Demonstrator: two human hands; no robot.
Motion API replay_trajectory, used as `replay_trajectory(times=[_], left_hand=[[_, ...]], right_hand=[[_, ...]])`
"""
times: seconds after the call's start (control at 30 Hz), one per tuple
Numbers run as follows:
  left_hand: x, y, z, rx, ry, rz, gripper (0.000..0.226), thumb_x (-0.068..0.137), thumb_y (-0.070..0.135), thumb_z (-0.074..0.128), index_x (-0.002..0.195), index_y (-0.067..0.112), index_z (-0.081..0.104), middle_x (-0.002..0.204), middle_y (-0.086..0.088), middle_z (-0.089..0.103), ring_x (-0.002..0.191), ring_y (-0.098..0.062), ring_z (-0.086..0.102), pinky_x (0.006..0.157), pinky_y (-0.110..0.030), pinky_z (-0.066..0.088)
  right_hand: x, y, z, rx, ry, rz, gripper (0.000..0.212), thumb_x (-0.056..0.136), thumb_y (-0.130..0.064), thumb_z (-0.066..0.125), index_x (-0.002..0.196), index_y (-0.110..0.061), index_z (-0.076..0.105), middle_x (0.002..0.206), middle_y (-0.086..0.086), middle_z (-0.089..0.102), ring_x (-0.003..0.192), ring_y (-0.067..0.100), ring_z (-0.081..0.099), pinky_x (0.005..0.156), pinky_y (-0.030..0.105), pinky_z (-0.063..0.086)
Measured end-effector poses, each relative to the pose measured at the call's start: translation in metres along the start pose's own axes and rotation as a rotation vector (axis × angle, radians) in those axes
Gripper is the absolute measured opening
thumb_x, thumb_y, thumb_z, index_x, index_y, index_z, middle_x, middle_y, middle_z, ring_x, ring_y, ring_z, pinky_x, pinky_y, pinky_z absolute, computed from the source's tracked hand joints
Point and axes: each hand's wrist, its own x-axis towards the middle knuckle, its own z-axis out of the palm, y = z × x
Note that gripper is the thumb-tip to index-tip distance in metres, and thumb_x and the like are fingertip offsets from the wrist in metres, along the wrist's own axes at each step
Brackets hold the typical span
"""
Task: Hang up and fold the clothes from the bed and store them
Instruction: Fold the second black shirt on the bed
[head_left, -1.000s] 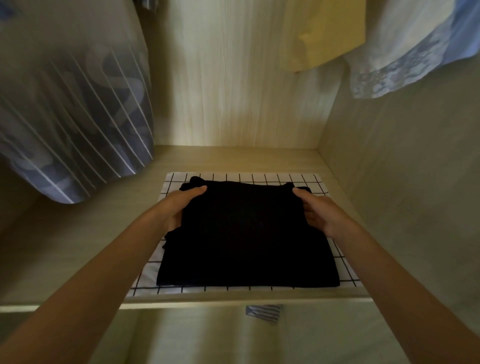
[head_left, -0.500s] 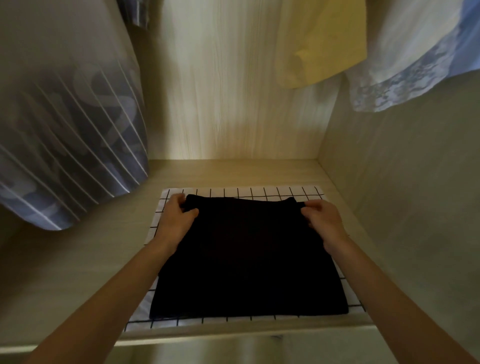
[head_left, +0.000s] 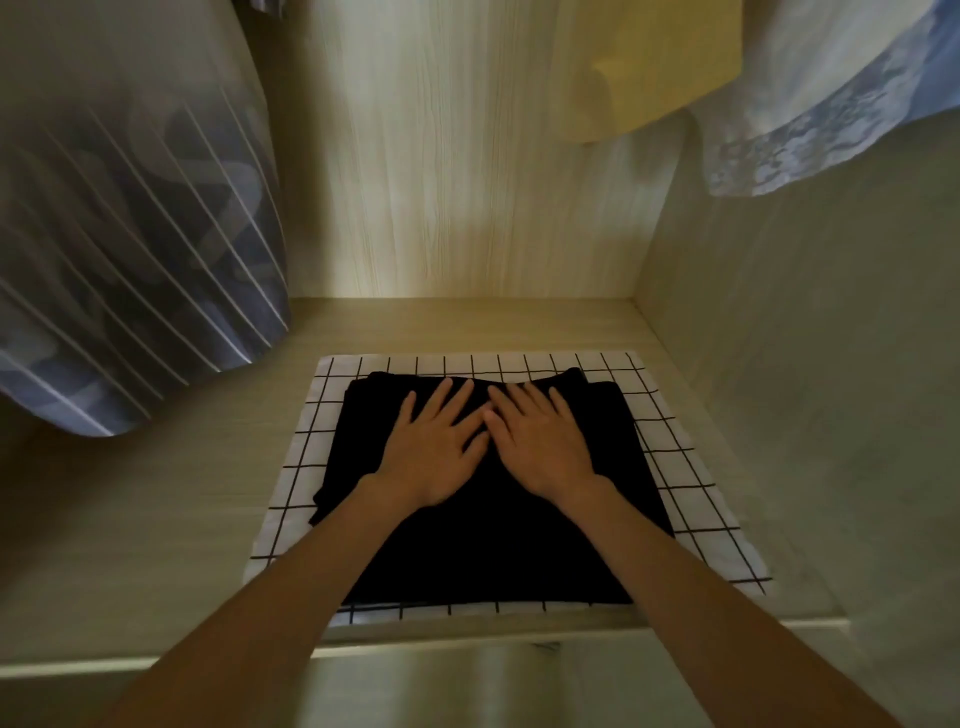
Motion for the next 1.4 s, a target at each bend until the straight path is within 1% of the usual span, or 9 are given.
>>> replay_trajectory(times=[0.23, 0.33, 0.47, 0.6, 0.83, 1.0, 1.1, 1.23, 1.4], left_hand=[[-0.02, -0.043, -0.005, -0.103, -0.042, -0.281, 0.057, 0.104, 0.047, 0.01, 0.156, 0.029, -0.001, 0.165, 0.0, -0.005, 0.151, -0.019, -0.01, 0.12, -0.052, -0.005], [-0.026, -0.021, -0.015, 0.043, 0.037, -0.206, 0.057, 0.105, 0.042, 0.009, 0.157, 0.02, 0.001, 0.164, -0.004, -0.005, 0.15, -0.02, -0.011, 0.12, -0.052, -0.007], [-0.042, 0.024, -0.004, -0.011, 0.027, -0.044, 0.056, 0.104, 0.043, 0.008, 0.157, 0.026, -0.001, 0.164, 0.0, -0.006, 0.151, -0.018, -0.009, 0.119, -0.046, -0.004], [-0.057, 0.006, 0.008, -0.027, 0.039, -0.102, 0.065, 0.095, 0.058, -0.006, 0.155, 0.034, -0.003, 0.164, 0.003, -0.009, 0.15, -0.018, -0.011, 0.12, -0.042, -0.004], [-0.087, -0.03, 0.003, 0.021, -0.011, -0.239, 0.057, 0.102, 0.046, 0.001, 0.156, 0.026, -0.005, 0.164, 0.0, -0.011, 0.149, -0.025, -0.016, 0.114, -0.062, -0.008], [-0.084, 0.013, -0.011, 0.086, 0.056, -0.101, 0.073, 0.09, 0.049, -0.013, 0.156, 0.025, 0.008, 0.165, -0.002, 0.0, 0.151, -0.024, -0.008, 0.114, -0.061, -0.009], [-0.085, 0.03, 0.006, 0.052, 0.044, -0.047, 0.083, 0.08, 0.048, -0.019, 0.156, 0.026, 0.006, 0.164, -0.002, 0.005, 0.151, -0.022, 0.001, 0.117, -0.059, 0.0], [-0.097, 0.017, 0.023, -0.005, 0.134, -0.054, 0.061, 0.099, 0.049, 0.01, 0.149, 0.024, 0.036, 0.152, -0.007, 0.04, 0.141, -0.03, 0.036, 0.111, -0.054, 0.029], [-0.109, 0.004, 0.026, -0.012, 0.178, -0.035, 0.072, 0.099, 0.054, -0.007, 0.15, 0.022, 0.032, 0.155, -0.007, 0.036, 0.143, -0.028, 0.033, 0.114, -0.049, 0.029]], right_hand=[[-0.009, 0.056, -0.017, -0.016, -0.092, 0.257, 0.058, 0.105, -0.047, 0.01, 0.157, -0.022, 0.012, 0.166, 0.007, 0.005, 0.152, 0.026, -0.008, 0.121, 0.052, -0.006], [-0.011, 0.03, -0.026, -0.104, -0.024, 0.211, 0.058, 0.106, -0.044, 0.012, 0.157, -0.016, 0.012, 0.165, 0.011, -0.003, 0.151, 0.029, -0.014, 0.121, 0.051, -0.007], [-0.032, -0.019, -0.012, 0.011, -0.056, 0.07, 0.055, 0.106, -0.042, 0.01, 0.158, -0.023, 0.009, 0.166, 0.005, -0.002, 0.152, 0.023, -0.01, 0.12, 0.047, -0.009], [-0.049, -0.005, 0.001, -0.051, -0.027, 0.081, 0.069, 0.096, -0.055, -0.009, 0.157, -0.028, 0.005, 0.166, 0.002, 0.0, 0.152, 0.019, -0.008, 0.121, 0.042, -0.011], [-0.064, 0.013, -0.01, -0.082, -0.069, 0.204, 0.059, 0.105, -0.045, 0.005, 0.158, -0.018, 0.001, 0.165, 0.006, -0.009, 0.151, 0.023, -0.016, 0.122, 0.045, -0.01], [-0.073, -0.038, -0.015, -0.014, -0.009, 0.139, 0.057, 0.106, -0.043, 0.013, 0.158, -0.021, 0.008, 0.165, 0.009, -0.004, 0.152, 0.027, -0.011, 0.119, 0.051, -0.008], [-0.083, -0.049, 0.0, 0.011, -0.064, 0.015, 0.063, 0.101, -0.049, 0.0, 0.158, -0.023, 0.002, 0.166, 0.004, -0.002, 0.152, 0.019, -0.008, 0.121, 0.045, -0.008], [-0.097, -0.021, 0.002, 0.005, -0.068, -0.032, 0.078, 0.087, -0.065, -0.014, 0.156, -0.031, -0.005, 0.165, -0.002, -0.009, 0.151, 0.015, -0.015, 0.12, 0.036, -0.014], [-0.12, 0.002, -0.004, -0.044, -0.102, 0.016, 0.078, 0.077, -0.06, -0.022, 0.15, -0.032, -0.017, 0.163, -0.004, -0.017, 0.149, 0.014, -0.02, 0.118, 0.036, -0.015]])
